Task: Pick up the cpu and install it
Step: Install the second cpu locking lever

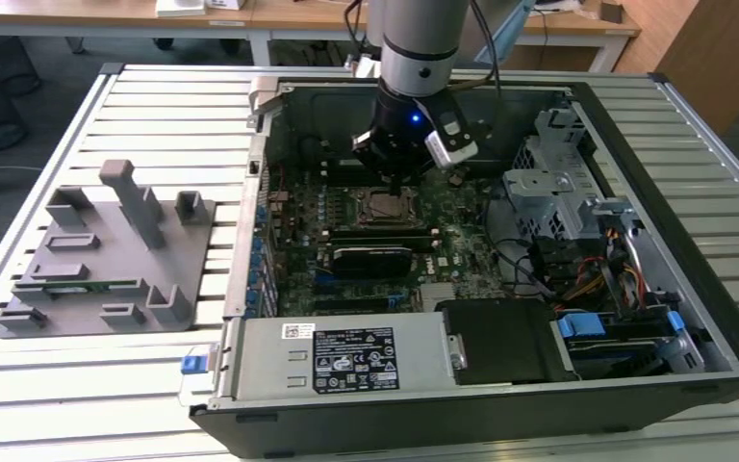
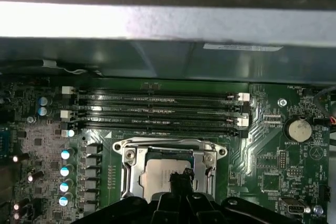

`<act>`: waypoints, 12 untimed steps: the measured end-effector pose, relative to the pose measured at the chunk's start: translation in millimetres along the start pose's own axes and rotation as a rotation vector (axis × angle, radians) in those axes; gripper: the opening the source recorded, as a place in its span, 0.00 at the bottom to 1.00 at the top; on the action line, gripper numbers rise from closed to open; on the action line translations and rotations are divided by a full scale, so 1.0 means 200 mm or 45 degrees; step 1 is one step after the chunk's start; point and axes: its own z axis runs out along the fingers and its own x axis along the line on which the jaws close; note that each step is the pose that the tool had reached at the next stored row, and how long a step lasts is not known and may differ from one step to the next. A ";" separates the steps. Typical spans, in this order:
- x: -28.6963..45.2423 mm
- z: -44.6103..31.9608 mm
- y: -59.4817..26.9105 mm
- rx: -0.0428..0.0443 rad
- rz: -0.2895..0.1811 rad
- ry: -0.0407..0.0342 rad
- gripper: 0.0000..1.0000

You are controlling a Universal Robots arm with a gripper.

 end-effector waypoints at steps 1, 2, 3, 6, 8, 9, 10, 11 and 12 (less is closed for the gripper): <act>0.000 -0.007 0.000 0.000 0.000 -0.0001 0.11; 0.000 -0.016 0.000 0.000 0.000 -0.0001 0.11; 0.000 -0.027 0.001 0.000 0.000 -0.0001 0.11; 0.001 -0.051 0.001 0.000 0.000 -0.0002 0.11; 0.001 -0.051 -0.002 0.000 0.000 -0.0002 0.11; 0.001 -0.051 -0.006 0.000 0.000 -0.0001 0.11; 0.001 -0.051 -0.011 0.000 0.000 -0.0001 0.11; 0.001 -0.051 -0.017 0.000 0.000 -0.0001 0.11; 0.002 -0.051 -0.025 0.000 0.000 -0.0001 0.11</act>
